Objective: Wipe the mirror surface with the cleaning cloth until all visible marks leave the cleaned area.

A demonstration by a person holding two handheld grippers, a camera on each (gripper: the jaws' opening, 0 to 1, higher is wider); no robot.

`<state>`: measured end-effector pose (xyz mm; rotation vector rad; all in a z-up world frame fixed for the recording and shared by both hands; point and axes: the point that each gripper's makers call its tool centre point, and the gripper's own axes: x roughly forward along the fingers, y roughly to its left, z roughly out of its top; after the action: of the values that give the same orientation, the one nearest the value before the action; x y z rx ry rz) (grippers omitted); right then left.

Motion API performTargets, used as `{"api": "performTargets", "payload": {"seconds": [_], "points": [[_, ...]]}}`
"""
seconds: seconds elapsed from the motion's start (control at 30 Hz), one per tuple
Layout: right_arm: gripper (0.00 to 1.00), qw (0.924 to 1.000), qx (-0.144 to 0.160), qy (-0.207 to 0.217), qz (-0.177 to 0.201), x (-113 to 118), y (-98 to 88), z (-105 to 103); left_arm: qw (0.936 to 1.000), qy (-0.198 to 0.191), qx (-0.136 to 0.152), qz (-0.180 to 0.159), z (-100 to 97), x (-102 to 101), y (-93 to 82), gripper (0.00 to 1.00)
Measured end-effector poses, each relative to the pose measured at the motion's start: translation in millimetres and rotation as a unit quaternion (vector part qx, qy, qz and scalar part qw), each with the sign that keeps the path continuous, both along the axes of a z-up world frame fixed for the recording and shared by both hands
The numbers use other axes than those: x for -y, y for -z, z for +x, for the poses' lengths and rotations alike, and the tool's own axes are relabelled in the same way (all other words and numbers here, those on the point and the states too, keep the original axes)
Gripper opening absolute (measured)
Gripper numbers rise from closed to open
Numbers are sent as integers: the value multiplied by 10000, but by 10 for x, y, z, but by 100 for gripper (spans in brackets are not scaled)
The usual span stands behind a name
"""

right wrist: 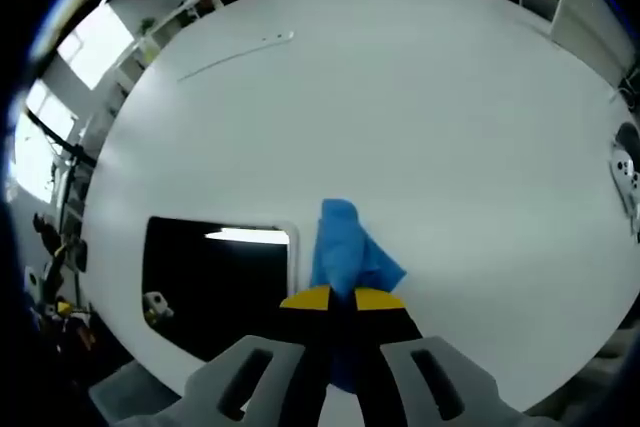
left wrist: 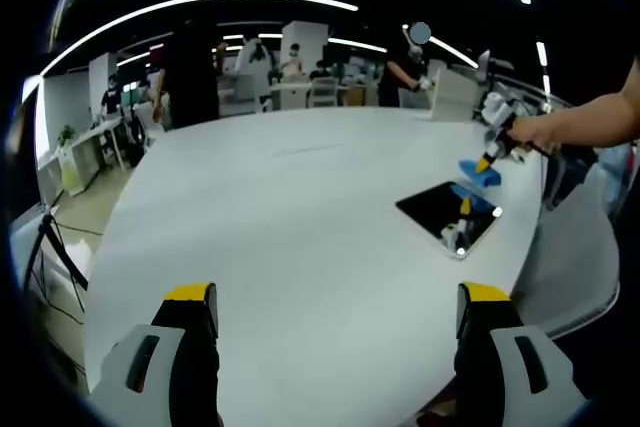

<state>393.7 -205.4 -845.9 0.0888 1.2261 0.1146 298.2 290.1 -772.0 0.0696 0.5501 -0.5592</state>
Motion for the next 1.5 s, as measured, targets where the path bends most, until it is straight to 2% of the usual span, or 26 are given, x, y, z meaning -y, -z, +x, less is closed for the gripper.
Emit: {"api": "performTargets", "payload": {"seconds": [0.6,1.07,1.5], "points": [[0,9997,-213,-144,55,-428,134,104,10000,80,2,6,-2,-93,-22,99],[0,9993,-357,-78,39,-515,230,123,9999,123,-24,48,-21,-150,-17,99],[0,9990,-386,-169,164,-764,241,144,9999,136,-30,22,-41,-70,-8,99]]}}
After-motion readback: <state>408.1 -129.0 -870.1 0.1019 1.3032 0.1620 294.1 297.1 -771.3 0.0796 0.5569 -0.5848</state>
